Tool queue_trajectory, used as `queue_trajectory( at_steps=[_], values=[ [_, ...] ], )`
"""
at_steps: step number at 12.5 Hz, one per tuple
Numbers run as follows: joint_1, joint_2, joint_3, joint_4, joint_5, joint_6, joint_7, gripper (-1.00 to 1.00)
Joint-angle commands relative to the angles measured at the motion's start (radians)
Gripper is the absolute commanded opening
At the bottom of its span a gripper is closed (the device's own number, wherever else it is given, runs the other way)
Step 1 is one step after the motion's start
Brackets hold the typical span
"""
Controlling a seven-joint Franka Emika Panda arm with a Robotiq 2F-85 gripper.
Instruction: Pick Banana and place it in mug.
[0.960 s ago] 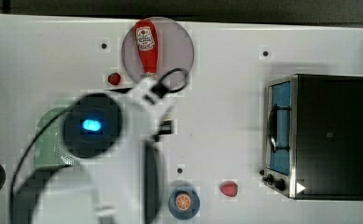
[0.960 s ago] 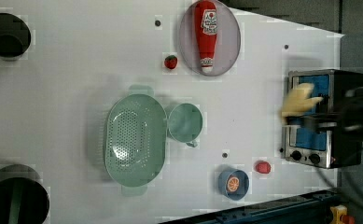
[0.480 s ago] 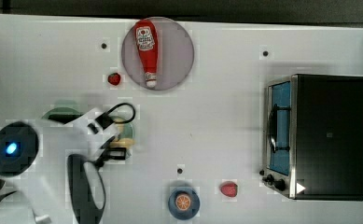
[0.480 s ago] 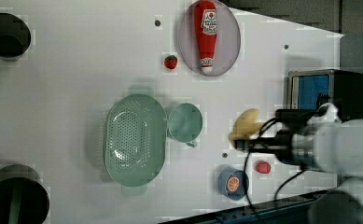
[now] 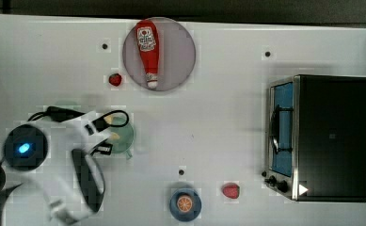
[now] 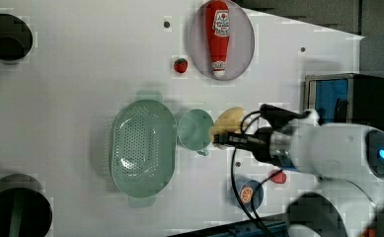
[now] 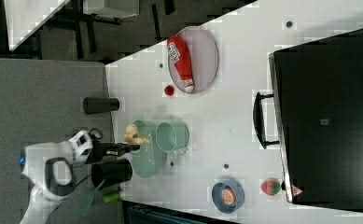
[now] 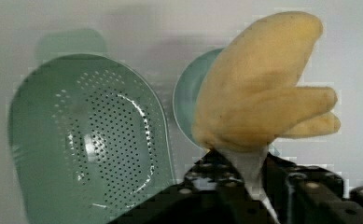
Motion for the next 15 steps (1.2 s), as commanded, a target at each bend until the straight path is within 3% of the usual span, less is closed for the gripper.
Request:
queue_trajectory(
  at_steps=[1,6,11,15],
  values=[
    [-0.021,0.08,-0.003,-0.04,0.008,0.127,0.079,-0.08],
    [-0.021,0.085,-0.014,-0.071,0.007,0.228,0.079,1.0],
    [-0.034,-0.012,-0.055,-0.036,0.008,0.196,0.079,1.0],
    [-0.055,-0.183,-0.197,0.079,0.008,-0.145,0.077,1.0]
  ],
)
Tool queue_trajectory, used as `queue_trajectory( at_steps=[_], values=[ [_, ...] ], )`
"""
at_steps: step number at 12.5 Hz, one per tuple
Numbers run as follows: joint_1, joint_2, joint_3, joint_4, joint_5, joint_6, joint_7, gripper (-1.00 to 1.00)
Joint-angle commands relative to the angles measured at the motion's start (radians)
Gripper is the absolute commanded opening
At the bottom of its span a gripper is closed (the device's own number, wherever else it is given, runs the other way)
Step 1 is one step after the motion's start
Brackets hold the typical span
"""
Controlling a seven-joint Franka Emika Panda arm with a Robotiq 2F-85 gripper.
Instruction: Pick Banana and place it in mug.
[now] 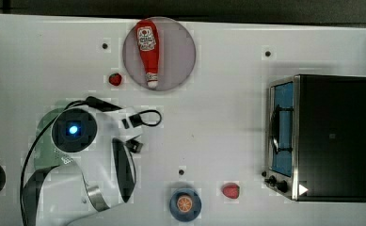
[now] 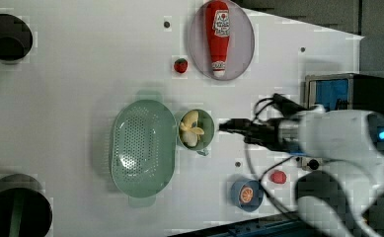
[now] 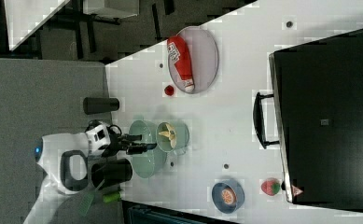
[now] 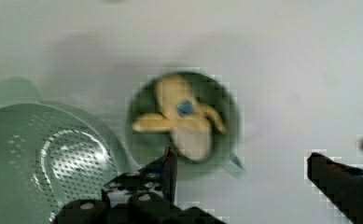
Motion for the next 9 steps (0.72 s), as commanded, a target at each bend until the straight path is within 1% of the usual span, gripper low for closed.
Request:
queue_trajectory(
  at_steps=[1,3,5,8,9],
  values=[
    [-0.046,-0.162,-0.136,0.143,-0.002,-0.171,0.04,1.0],
    [-0.054,-0.195,-0.233,0.237,-0.015,-0.291,0.04,1.0],
    [-0.057,-0.213,-0.313,0.322,-0.051,-0.342,0.03,1.0],
    [-0.058,-0.234,-0.392,0.385,-0.065,-0.533,0.03,1.0],
    [-0.058,-0.235,-0.407,0.397,-0.065,-0.556,0.03,1.0]
  ],
)
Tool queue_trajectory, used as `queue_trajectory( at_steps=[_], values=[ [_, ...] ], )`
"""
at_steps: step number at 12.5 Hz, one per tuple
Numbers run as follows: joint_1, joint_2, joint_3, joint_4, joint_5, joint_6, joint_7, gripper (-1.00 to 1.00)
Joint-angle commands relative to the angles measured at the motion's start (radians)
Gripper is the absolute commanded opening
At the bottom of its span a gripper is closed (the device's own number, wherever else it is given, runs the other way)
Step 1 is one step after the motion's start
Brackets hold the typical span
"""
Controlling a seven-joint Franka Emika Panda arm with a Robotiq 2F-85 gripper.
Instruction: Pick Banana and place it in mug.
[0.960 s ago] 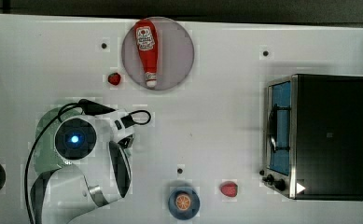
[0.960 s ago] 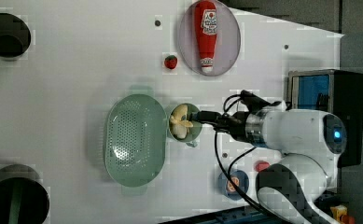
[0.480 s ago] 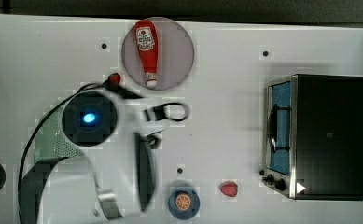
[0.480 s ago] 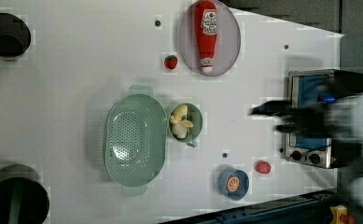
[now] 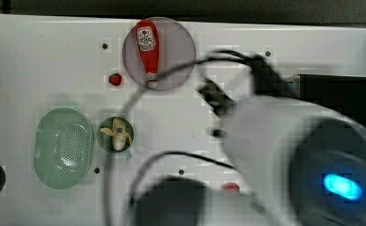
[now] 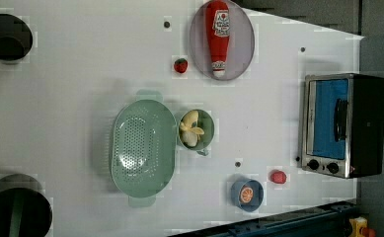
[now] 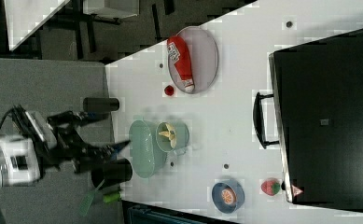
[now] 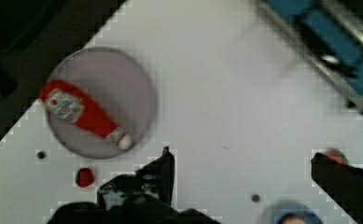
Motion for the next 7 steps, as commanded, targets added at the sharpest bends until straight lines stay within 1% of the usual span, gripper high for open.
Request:
queue_trajectory(
  at_steps=[1,7],
  values=[
    [0.014,0.028,0.025,0.008,0.0,-0.111,0.029,1.0],
    [0.014,0.049,0.011,-0.002,0.0,-0.114,0.029,1.0]
  ],
)
